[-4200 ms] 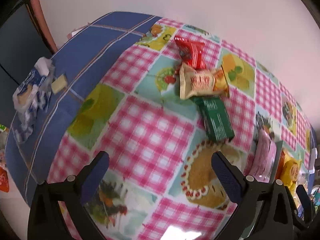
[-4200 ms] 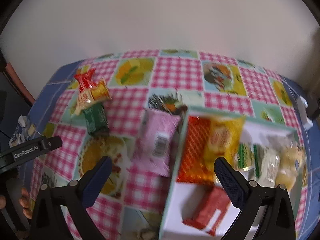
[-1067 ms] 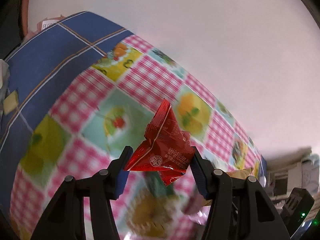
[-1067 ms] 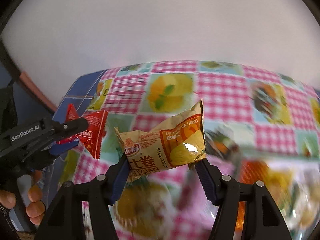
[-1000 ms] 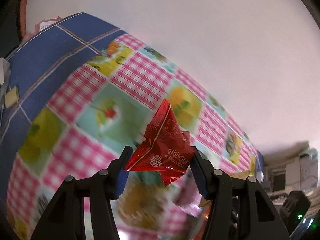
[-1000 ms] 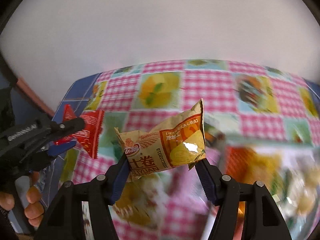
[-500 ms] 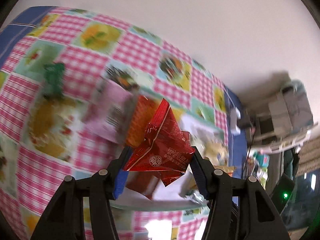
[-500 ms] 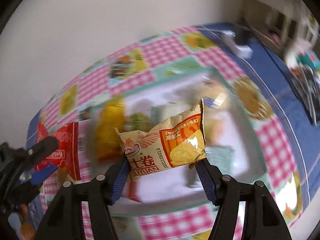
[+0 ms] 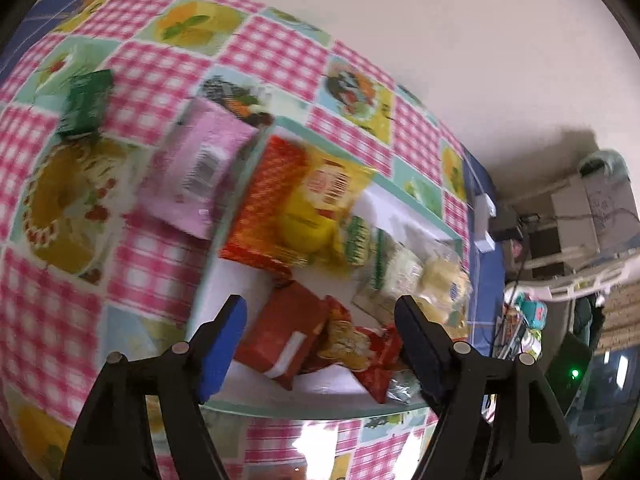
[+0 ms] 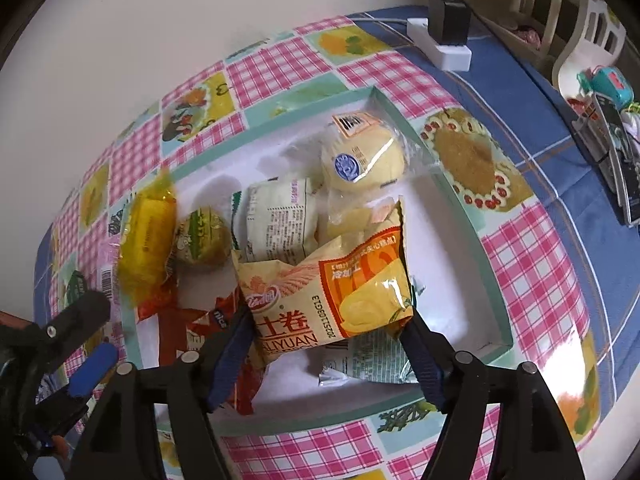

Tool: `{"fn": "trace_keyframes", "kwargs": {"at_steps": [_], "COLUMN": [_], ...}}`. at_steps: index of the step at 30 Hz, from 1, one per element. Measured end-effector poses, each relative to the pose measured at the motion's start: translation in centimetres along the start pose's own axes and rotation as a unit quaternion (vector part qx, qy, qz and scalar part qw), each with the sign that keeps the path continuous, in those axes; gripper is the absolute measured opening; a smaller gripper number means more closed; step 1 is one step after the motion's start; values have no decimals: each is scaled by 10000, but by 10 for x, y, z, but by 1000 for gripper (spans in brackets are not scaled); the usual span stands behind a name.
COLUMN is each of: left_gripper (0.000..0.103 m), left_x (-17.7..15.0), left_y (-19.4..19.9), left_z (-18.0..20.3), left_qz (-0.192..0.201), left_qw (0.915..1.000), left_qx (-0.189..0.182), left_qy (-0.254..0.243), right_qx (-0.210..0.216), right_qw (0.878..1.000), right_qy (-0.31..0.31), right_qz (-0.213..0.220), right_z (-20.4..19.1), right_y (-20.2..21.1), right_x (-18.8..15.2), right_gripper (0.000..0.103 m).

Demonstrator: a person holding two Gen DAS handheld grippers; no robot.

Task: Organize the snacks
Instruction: 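Open both tools to drop the roll pack and red pack into the tray, then move both tools to the pink wafer and green biscuit pack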

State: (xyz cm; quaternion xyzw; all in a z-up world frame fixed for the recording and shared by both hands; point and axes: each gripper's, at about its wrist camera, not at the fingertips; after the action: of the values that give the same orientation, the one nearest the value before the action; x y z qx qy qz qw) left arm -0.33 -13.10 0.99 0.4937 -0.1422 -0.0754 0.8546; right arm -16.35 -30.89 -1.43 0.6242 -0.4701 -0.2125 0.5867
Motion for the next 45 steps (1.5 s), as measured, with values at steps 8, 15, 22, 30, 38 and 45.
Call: {"fn": "trace_keyframes", "kwargs": {"at_steps": [8, 15, 22, 30, 38, 45], "left_gripper": [89, 91, 103, 103, 103, 103], "left_x": [9, 20, 31, 51, 78, 106], "left_y": [30, 48, 62, 71, 64, 43], "left_z": [-30, -65, -96, -132, -156, -160], "left_qz": [696, 982, 1271, 1505, 1067, 810], "left_qw": [9872, 9745, 9638, 9592, 9713, 9825], "left_qx": [1436, 2012, 2321, 2320, 2025, 1632], "left_qy": [-33, 126, 321, 585, 651, 401], "right_qx": [-78, -37, 158, 570, 1476, 1455], "right_qw": [9992, 9971, 9924, 9849, 9704, 9671], "right_qy": [181, 442, 738, 1216, 1797, 2085], "right_qz": [343, 615, 974, 1095, 658, 68], "right_z": [-7, -21, -40, -83, -170, -224], "right_y": [9, 21, 31, 38, 22, -27], "right_x": [-1, -6, -12, -14, -11, 0], "right_gripper": [102, 103, 103, 103, 103, 81]}}
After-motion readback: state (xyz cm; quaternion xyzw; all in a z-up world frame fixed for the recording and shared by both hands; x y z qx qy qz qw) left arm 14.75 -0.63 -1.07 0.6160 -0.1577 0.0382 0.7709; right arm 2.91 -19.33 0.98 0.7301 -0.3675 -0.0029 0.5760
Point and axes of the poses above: each gripper's, at about its wrist camera, not at the fingertips, and y roughly against the way its jaws point, z to its right, x to its top, and after that the axes turned 2 degrees about x, right-handed
